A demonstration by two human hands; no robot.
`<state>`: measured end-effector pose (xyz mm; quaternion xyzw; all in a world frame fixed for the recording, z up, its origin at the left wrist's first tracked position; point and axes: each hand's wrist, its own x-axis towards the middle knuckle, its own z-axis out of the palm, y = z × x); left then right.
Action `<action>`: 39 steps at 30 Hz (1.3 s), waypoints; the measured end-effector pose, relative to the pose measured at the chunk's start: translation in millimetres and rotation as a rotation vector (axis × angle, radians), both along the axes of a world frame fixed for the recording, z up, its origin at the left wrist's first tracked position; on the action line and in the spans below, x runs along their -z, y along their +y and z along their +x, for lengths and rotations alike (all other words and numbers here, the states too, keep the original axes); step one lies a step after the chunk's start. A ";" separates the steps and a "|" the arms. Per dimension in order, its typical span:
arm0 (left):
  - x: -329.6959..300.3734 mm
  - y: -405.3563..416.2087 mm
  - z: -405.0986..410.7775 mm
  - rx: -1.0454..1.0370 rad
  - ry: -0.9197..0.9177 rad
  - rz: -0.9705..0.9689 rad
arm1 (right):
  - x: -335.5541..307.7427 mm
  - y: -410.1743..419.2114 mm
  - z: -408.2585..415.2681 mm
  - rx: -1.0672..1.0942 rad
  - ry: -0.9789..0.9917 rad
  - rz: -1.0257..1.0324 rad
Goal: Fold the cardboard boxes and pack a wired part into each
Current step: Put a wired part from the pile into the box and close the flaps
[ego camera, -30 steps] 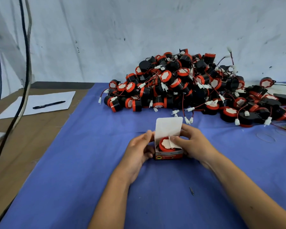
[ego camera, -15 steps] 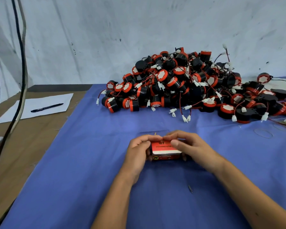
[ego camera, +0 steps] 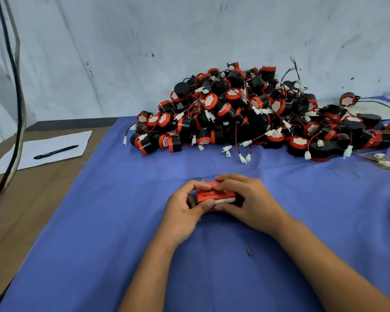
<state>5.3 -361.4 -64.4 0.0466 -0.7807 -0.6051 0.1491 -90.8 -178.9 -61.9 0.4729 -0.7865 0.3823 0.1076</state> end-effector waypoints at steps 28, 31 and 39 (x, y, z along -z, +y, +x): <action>6.0 -2.6 -5.1 -0.182 0.199 -0.098 | 1.2 -4.5 8.3 0.116 -0.080 -0.060; 4.9 -0.3 -6.1 -0.343 0.353 -0.420 | 0.7 -3.1 7.3 0.149 -0.064 -0.208; 1.4 1.4 1.9 -0.282 0.333 -0.452 | -1.9 -2.0 9.0 0.153 -0.109 -0.271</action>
